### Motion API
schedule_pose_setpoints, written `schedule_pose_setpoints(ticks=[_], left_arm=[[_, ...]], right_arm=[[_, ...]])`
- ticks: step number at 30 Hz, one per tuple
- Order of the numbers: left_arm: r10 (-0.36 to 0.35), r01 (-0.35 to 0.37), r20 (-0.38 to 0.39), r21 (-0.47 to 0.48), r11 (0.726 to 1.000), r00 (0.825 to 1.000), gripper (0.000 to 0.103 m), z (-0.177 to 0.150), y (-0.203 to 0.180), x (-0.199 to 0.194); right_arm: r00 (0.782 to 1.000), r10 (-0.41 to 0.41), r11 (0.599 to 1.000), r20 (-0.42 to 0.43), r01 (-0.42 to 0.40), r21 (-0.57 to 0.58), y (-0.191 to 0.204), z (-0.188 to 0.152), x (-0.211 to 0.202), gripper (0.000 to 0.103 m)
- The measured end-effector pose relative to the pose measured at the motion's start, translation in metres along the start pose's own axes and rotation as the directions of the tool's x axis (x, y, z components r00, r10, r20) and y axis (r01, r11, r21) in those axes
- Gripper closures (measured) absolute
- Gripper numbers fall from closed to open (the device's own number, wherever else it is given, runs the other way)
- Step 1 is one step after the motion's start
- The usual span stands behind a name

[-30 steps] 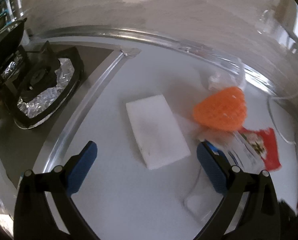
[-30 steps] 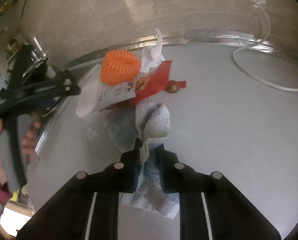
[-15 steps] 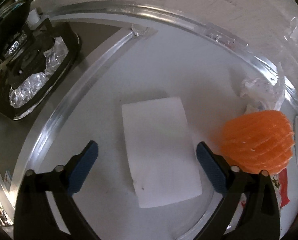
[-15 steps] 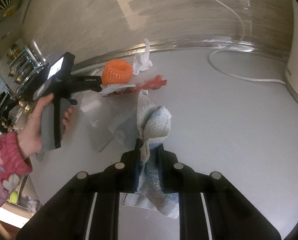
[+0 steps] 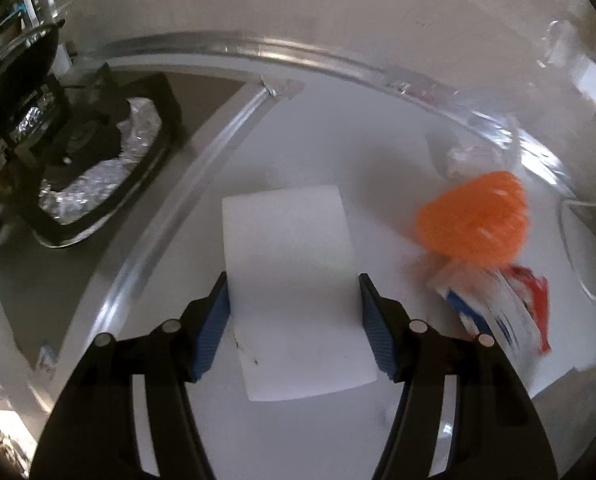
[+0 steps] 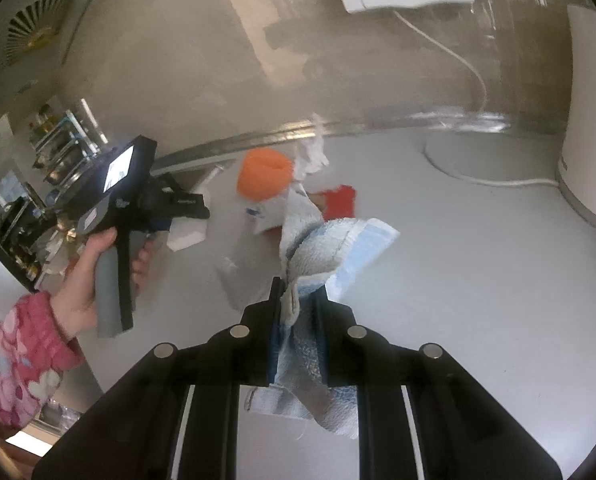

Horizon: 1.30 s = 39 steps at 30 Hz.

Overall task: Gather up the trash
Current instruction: 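Grasp the grey cloth with the right tool while the left grasps the white sponge, then carry sponge and cloth down over the green basket and open both tools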

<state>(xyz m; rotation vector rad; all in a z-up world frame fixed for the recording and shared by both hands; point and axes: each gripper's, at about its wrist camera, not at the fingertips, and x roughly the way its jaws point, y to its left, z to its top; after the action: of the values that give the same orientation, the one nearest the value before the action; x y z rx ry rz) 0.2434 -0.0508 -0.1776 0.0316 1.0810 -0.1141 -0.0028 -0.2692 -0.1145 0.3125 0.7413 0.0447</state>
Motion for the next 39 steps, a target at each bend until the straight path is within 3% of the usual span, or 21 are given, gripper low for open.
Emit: schedule_pose_setpoints(ticks=[5, 13, 19, 29, 39], left_arm=[[-0.064, 0.059, 0.06, 0.069, 0.996, 0.996, 0.043, -0.025, 0.023, -0.055], [-0.138, 0.112, 0.112, 0.211, 0.971, 0.984, 0.043, -0.101, 0.057, -0.147], [-0.169, 0.132, 0.111, 0.283, 0.95, 0.979, 0.043, -0.162, 0.117, -0.195], [-0.221, 0.198, 0.036, 0.323, 0.925, 0.975, 0.043, -0.252, 0.192, -0.213], [-0.21, 0.199, 0.005, 0.301, 0.933, 0.978, 0.043, -0.303, 0.247, -0.208]], right_arm=[[0.999, 0.007, 1.0, 0.035, -0.006, -0.023, 0.035, -0.007, -0.023, 0.088], [0.997, 0.01, 0.998, 0.08, -0.005, -0.062, 0.11, -0.042, -0.066, 0.088], [0.997, 0.029, 0.996, 0.069, -0.024, -0.083, 0.177, -0.085, -0.09, 0.088], [0.997, 0.077, 0.994, -0.01, -0.077, -0.083, 0.267, -0.166, -0.102, 0.088], [0.985, 0.068, 0.992, -0.158, -0.084, -0.097, 0.3, -0.23, -0.065, 0.088]])
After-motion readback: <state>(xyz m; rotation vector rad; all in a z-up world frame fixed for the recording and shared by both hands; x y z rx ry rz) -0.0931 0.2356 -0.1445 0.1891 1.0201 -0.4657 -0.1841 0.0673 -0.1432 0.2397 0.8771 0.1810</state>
